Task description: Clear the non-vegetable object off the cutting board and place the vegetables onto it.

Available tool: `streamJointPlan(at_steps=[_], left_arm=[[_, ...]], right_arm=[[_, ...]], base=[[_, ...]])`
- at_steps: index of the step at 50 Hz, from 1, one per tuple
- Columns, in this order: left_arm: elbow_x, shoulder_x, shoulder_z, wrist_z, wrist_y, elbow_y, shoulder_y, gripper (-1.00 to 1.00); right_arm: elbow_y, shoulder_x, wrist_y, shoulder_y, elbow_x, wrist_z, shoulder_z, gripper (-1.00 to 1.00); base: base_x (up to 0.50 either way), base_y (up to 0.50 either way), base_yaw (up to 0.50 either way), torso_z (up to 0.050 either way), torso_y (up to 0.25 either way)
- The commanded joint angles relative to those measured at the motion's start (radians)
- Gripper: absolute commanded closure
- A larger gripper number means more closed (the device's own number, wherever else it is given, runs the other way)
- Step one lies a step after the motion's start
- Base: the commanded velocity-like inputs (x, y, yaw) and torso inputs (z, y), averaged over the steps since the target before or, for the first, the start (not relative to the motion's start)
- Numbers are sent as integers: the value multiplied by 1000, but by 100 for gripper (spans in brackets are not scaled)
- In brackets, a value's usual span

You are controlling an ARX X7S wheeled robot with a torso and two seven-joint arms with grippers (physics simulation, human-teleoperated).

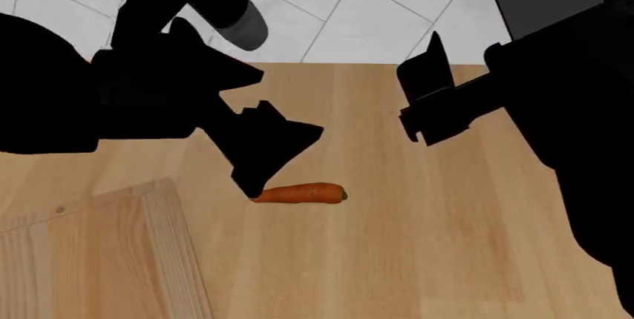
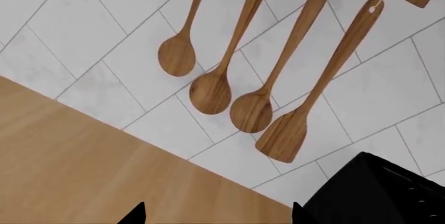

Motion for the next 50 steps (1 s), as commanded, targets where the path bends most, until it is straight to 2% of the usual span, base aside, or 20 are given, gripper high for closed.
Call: streamJointPlan(at_steps=[1,29,50], left_arm=[[85,87,42,74,85,-154,26,-100],[187,215,110,142,227,-384,141,-100],[220,277,129,181,312,-544,221,-100]], right_arm=[[-1,7,2,-1,15,11,2,-100],[-4,25,-22,-29,45,37,6,-100],[-14,35,-31,-54,73,62,15,-100]], base=[[0,0,0,0,0],[0,0,0,0,0],[0,0,0,0,0]])
